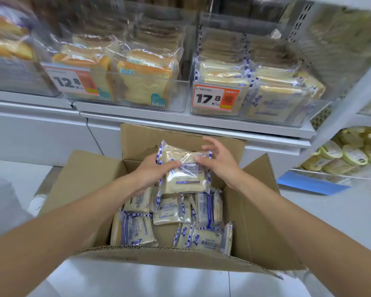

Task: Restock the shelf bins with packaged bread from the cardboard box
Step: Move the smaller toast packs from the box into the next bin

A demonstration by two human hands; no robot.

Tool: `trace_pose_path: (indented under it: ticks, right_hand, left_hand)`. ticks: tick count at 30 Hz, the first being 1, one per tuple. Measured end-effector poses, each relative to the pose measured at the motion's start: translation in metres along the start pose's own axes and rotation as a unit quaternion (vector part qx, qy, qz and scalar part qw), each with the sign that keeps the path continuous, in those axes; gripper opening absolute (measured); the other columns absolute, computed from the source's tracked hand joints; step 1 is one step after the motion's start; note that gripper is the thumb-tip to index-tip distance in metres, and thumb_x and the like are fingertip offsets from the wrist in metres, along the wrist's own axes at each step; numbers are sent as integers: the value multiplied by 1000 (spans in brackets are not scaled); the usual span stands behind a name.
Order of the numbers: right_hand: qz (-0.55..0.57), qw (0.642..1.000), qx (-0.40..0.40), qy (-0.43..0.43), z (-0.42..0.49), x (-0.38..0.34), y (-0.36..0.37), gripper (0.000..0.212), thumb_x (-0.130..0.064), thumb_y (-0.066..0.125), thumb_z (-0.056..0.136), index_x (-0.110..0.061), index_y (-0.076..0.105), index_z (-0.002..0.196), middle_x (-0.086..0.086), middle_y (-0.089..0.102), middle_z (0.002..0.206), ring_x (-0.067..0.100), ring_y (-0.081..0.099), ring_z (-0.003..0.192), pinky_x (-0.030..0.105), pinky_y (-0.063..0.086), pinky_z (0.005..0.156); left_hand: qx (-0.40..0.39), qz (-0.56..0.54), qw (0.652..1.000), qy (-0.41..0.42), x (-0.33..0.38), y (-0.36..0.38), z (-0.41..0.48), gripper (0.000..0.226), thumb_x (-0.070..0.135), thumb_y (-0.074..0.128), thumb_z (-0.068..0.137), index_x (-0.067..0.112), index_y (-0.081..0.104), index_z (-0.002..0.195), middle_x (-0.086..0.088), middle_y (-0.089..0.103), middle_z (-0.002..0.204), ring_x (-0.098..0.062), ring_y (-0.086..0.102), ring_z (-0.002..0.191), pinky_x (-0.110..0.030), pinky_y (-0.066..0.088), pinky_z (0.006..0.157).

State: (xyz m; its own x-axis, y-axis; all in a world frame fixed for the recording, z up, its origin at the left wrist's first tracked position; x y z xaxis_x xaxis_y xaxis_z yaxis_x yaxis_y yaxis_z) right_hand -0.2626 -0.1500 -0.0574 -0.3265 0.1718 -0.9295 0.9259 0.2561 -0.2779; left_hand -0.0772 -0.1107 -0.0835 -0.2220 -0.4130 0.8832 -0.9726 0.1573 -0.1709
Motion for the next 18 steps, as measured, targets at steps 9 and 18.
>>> trace_pose_path:
  ticks: [9,18]
  right_hand:
    - [136,989,-50,-4,-18,-68,-39,65,-25,86,68,-9,57,124,12,72,108,35,69,97,65,50,86]
    - [154,980,91,-86,32,-173,-148,98,-29,92,43,-5,55,130,7,73,104,21,72,85,39,60,64]
  left_hand:
    - [99,65,981,155,127,1,-8,58,69,64,74,26,57,112,7,68,102,-12,65,93,-34,52,86]
    - [231,227,887,328,275,-55,23,43,42,53,96,16,56,130,1,63,119,-20,57,111,-37,47,97]
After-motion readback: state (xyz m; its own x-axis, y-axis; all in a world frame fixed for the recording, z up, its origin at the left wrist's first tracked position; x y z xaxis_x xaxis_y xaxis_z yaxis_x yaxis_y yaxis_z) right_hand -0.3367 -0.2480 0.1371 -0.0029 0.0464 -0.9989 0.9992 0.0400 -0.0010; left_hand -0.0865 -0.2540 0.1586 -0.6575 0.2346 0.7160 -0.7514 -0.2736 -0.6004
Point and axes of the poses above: each hand's wrist, its own z-axis towards the middle knuckle, its own y-axis out of the palm, x = y × z, the point moved 9 cm from there along z, towards the middle knuckle
